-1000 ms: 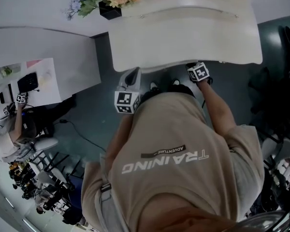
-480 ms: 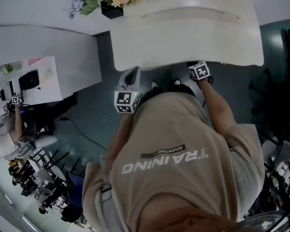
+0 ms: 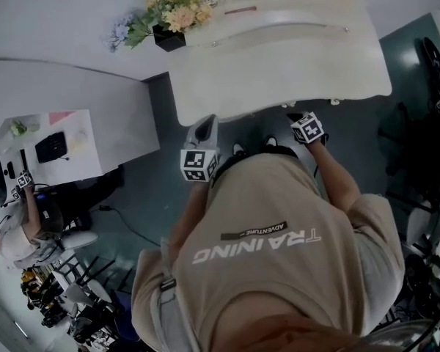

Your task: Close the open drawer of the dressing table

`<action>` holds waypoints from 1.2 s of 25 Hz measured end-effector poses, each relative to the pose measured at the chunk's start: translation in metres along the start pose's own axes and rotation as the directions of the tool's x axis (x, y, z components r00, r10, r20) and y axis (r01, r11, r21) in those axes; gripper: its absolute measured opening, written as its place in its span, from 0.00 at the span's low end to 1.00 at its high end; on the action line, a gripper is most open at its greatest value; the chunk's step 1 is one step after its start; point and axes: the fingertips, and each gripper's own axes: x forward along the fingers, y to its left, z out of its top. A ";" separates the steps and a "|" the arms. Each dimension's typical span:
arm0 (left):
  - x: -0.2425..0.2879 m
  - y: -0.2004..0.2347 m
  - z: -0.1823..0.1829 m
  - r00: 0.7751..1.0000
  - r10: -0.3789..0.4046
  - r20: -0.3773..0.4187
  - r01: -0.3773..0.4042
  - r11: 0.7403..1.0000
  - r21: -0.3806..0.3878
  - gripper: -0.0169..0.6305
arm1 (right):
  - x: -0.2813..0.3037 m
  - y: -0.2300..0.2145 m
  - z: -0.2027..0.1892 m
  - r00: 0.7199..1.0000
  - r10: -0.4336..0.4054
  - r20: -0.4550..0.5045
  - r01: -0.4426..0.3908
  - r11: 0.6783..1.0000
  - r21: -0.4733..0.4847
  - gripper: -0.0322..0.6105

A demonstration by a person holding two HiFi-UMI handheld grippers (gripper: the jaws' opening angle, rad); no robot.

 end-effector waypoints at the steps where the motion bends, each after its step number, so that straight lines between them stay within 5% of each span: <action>1: 0.000 -0.002 0.002 1.000 -0.010 0.008 0.010 1.000 0.008 0.04 | -0.012 0.006 0.006 0.999 0.006 0.031 -0.006 1.000 -0.004 0.06; 5: -0.002 -0.008 0.014 0.999 -0.037 0.038 0.036 0.999 0.041 0.04 | -0.064 0.022 0.044 0.979 -0.017 0.206 0.018 1.000 -0.003 0.06; 11: -0.010 -0.005 0.050 0.992 -0.034 0.119 0.024 0.996 0.088 0.04 | -0.135 0.057 0.112 0.902 -0.012 0.432 0.023 1.000 -0.020 0.06; 17: -0.024 -0.016 0.098 0.973 -0.066 0.219 0.037 0.990 0.133 0.04 | -0.206 0.087 0.168 0.794 0.001 0.608 0.066 0.994 -0.088 0.06; 23: -0.048 -0.015 0.148 0.944 -0.084 0.319 0.020 0.980 0.199 0.04 | -0.271 0.117 0.217 0.630 0.045 0.775 0.173 0.965 -0.197 0.06; 27: -0.064 -0.009 0.179 0.923 -0.070 0.379 -0.015 0.976 0.219 0.04 | -0.298 0.125 0.234 0.577 0.036 0.816 0.217 0.957 -0.195 0.06; 30: -0.070 -0.003 0.192 0.910 -0.055 0.410 -0.037 0.976 0.215 0.04 | -0.314 0.130 0.245 0.566 0.039 0.824 0.228 0.953 -0.201 0.06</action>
